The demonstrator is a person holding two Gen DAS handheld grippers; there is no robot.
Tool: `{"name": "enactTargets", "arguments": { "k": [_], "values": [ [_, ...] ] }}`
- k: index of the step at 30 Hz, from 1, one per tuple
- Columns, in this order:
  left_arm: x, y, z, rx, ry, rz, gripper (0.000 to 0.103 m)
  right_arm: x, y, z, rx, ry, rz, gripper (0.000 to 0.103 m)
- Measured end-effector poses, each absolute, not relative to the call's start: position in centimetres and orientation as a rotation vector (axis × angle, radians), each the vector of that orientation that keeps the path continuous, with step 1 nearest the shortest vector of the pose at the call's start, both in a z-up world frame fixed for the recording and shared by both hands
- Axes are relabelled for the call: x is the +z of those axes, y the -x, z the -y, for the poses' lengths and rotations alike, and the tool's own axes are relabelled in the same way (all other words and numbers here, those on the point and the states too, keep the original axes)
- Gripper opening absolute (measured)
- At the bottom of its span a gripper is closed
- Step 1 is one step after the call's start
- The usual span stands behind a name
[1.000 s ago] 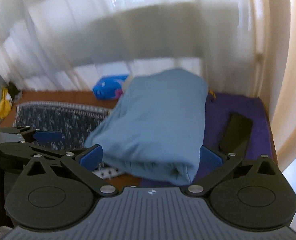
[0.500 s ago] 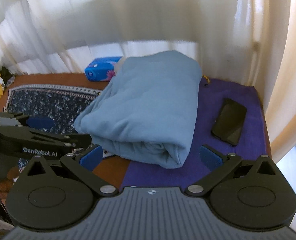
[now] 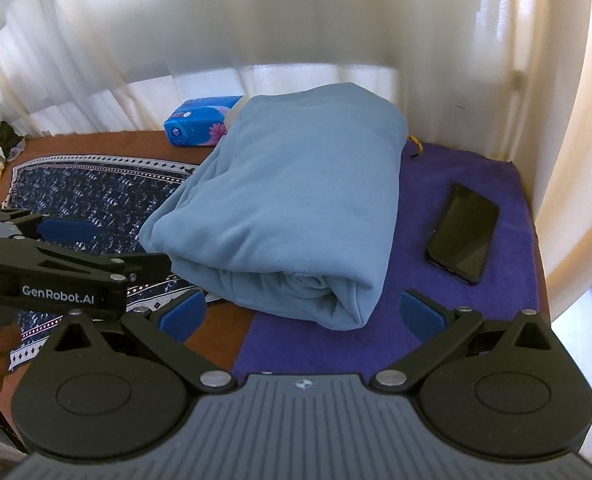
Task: Fold clothes
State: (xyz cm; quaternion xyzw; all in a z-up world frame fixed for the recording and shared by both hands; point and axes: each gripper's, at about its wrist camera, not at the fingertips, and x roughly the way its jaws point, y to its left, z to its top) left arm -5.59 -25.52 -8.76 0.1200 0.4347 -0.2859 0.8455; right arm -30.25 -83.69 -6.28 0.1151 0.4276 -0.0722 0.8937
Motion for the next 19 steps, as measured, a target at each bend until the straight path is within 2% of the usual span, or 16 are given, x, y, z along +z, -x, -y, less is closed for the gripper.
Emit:
{"name": "enactTargets", "arguments": {
  "k": [19],
  "values": [
    [-8.95, 5.84, 25.33, -0.621, -0.234, -0.917, 0.103, -6.43, 29.85, 83.95, -0.148, -0.237, -0.889, 0.103]
  ]
}}
